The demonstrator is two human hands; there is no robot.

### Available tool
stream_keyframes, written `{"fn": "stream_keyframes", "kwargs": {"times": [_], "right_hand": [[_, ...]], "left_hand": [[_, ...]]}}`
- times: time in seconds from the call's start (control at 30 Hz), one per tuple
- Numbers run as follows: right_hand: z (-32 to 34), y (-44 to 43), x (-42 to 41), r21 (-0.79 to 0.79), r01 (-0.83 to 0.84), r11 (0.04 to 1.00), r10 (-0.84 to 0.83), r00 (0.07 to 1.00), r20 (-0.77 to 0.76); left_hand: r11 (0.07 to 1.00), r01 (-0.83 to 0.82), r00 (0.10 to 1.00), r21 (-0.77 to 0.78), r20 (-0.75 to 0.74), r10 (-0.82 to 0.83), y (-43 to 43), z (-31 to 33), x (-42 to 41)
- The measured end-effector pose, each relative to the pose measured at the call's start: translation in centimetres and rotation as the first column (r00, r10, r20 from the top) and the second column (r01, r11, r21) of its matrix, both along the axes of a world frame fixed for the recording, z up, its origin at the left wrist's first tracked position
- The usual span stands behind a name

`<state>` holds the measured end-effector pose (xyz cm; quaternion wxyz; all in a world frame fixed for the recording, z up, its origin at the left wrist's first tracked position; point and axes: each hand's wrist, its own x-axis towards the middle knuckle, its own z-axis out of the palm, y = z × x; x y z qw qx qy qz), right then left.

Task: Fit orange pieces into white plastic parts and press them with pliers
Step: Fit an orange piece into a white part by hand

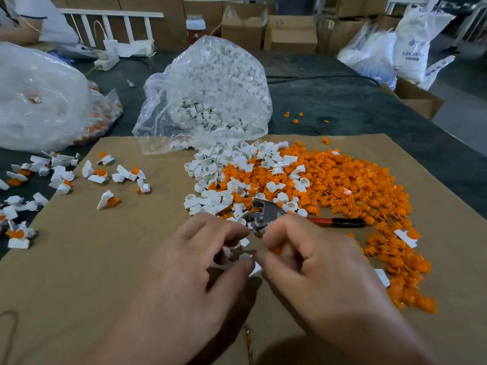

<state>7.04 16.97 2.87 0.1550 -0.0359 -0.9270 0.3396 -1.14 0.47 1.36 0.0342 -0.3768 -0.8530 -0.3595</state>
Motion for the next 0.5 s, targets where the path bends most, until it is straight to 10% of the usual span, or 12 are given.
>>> {"fn": "stream_keyframes", "kwargs": {"times": [0.23,0.5], "right_hand": [[-0.1,0.0,0.2,-0.562,-0.149,0.813,0.168,0.986,-0.018],[-0.4,0.0,-0.1,-0.824,-0.144,0.548,0.312,0.949,0.041]], "left_hand": [[0.968,0.026,0.985,0.249,0.157,-0.067,0.1,-0.2,0.6],[0.906,-0.076,0.968,0.416,0.248,-0.033,0.5,-1.8,1.0]]}}
